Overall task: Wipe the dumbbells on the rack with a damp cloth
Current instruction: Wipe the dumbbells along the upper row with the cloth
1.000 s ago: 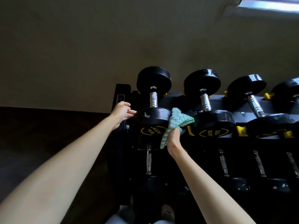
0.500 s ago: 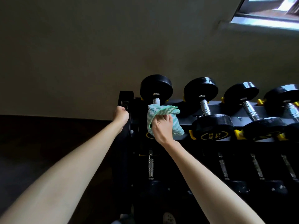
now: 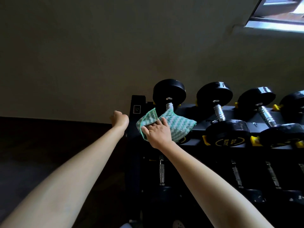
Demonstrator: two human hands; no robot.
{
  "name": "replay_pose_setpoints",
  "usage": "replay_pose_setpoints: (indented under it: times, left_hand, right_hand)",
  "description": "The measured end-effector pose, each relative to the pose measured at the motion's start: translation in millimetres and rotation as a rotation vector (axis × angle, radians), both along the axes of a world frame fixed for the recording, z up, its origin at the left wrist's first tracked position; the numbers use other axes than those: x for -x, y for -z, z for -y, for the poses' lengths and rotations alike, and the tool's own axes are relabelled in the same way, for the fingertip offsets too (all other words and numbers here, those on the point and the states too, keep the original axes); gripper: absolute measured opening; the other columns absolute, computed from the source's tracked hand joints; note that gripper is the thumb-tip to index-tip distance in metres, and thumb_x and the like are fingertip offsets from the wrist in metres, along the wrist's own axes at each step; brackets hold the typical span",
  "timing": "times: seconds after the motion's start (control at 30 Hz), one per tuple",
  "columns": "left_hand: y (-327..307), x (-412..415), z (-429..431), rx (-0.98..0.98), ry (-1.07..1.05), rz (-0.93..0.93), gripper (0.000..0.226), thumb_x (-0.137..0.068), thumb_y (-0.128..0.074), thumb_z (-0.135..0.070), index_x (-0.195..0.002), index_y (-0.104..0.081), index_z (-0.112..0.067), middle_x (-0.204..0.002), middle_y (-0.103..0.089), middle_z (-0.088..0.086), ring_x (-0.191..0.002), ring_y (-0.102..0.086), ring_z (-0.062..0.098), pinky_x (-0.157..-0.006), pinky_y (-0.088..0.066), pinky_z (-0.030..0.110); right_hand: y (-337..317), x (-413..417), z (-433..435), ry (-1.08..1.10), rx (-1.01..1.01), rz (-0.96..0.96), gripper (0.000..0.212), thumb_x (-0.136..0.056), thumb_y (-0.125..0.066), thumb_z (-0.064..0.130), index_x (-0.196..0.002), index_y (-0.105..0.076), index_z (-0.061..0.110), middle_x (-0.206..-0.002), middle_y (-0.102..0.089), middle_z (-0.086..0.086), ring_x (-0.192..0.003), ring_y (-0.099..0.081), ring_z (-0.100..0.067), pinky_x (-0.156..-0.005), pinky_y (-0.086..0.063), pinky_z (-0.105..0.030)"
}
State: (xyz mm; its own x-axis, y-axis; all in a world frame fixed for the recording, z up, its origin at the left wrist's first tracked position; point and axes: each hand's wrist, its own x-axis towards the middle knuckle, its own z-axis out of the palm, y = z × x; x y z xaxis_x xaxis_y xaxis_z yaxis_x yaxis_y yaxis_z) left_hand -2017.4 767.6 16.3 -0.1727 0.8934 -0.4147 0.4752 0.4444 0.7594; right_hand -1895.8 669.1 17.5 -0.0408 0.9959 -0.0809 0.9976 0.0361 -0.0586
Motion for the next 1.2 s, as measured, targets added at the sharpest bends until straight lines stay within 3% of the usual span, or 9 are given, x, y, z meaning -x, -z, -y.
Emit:
replay_pose_setpoints:
  times: [0.27, 0.33, 0.4, 0.47, 0.53, 0.6, 0.73, 0.93, 1.2]
  left_hand:
    - [13, 26, 7, 0.023, -0.034, -0.032, 0.043, -0.092, -0.031, 0.003, -0.134, -0.041, -0.002, -0.141, -0.039, 0.016, -0.123, -0.046, 0.034, -0.100, -0.045, 0.044]
    - [19, 28, 7, 0.034, -0.040, -0.037, 0.042, -0.093, -0.031, 0.002, -0.134, -0.041, -0.002, -0.141, -0.039, 0.016, -0.124, -0.045, 0.035, -0.100, -0.045, 0.044]
    - [23, 26, 8, 0.048, -0.037, -0.022, 0.042, -0.093, -0.031, 0.002, -0.134, -0.041, -0.003, -0.141, -0.038, 0.016, -0.124, -0.045, 0.035, -0.101, -0.044, 0.045]
    - [26, 24, 9, 0.061, -0.017, -0.004, 0.043, -0.093, -0.030, 0.002, -0.134, -0.041, -0.004, -0.139, -0.040, 0.017, -0.123, -0.047, 0.034, -0.101, -0.044, 0.046]
    - [29, 23, 12, 0.071, -0.010, 0.014, 0.043, -0.092, -0.029, 0.002, -0.133, -0.041, -0.005, -0.137, -0.041, 0.016, -0.120, -0.050, 0.034, -0.099, -0.046, 0.046]
    - [30, 23, 15, 0.077, -0.020, 0.026, 0.042, -0.093, -0.029, 0.001, -0.132, -0.041, -0.004, -0.137, -0.041, 0.015, -0.117, -0.052, 0.033, -0.096, -0.048, 0.045]
    - [30, 20, 23, 0.080, -0.016, 0.042, 0.040, -0.093, -0.028, 0.001, -0.130, -0.042, -0.003, -0.135, -0.041, 0.014, -0.098, -0.053, 0.027, -0.082, -0.051, 0.036]
    - [24, 12, 32, 0.082, -0.021, 0.067, 0.039, -0.094, -0.028, 0.003, -0.130, -0.043, -0.002, -0.135, -0.043, 0.017, -0.095, -0.053, 0.027, -0.082, -0.050, 0.038]
    - [11, -6, 48, 0.128, -0.043, 0.138, 0.039, -0.097, -0.026, 0.001, -0.132, -0.042, -0.002, -0.134, -0.045, 0.020, -0.100, -0.061, 0.035, -0.082, -0.051, 0.039]
  right_hand:
    - [16, 21, -38, -0.151, 0.396, 0.307, 0.052, -0.101, -0.022, 0.029, -0.151, -0.009, 0.025, -0.133, -0.054, -0.008, -0.126, -0.046, -0.027, -0.115, -0.013, -0.036]
    - [24, 21, -36, -0.073, 0.409, 0.217, 0.069, -0.097, -0.037, 0.049, -0.147, -0.021, 0.004, -0.143, -0.043, -0.015, -0.132, -0.038, -0.027, -0.099, -0.023, -0.008]
    - [26, 25, -37, -0.165, 0.418, 0.242, 0.079, -0.092, -0.045, 0.055, -0.144, -0.026, -0.002, -0.148, -0.035, -0.015, -0.136, -0.033, -0.026, -0.085, -0.024, 0.001]
    - [21, 24, -38, -0.296, 0.542, 0.367, 0.066, -0.098, -0.025, 0.055, -0.150, -0.019, 0.015, -0.153, -0.029, -0.011, -0.142, -0.025, -0.026, -0.113, -0.015, -0.021]
    - [14, 24, -37, -0.308, 0.617, 0.516, 0.062, -0.099, -0.012, 0.054, -0.151, -0.017, 0.021, -0.155, -0.026, -0.007, -0.145, -0.019, -0.025, -0.118, -0.003, -0.038]
    - [12, 22, -35, -0.305, 0.610, 0.599, 0.062, -0.099, -0.021, 0.053, -0.148, -0.026, 0.015, -0.154, -0.029, -0.007, -0.144, -0.021, -0.025, -0.118, -0.004, -0.041]
    - [23, 20, -24, -0.392, 0.554, 0.732, 0.051, -0.101, -0.032, 0.034, -0.149, -0.023, 0.016, -0.157, -0.019, -0.004, -0.145, -0.014, -0.025, -0.117, -0.004, -0.043]
    - [10, 19, -4, -0.491, 0.435, 0.836, 0.049, -0.102, -0.034, 0.025, -0.147, -0.025, 0.009, -0.156, -0.022, -0.009, -0.145, -0.013, -0.031, -0.117, -0.003, -0.044]
    - [17, 6, 2, -0.560, 0.401, 0.657, 0.036, -0.099, -0.043, 0.023, -0.133, -0.050, 0.016, -0.142, -0.047, -0.001, -0.134, -0.037, -0.019, -0.111, -0.020, -0.027]
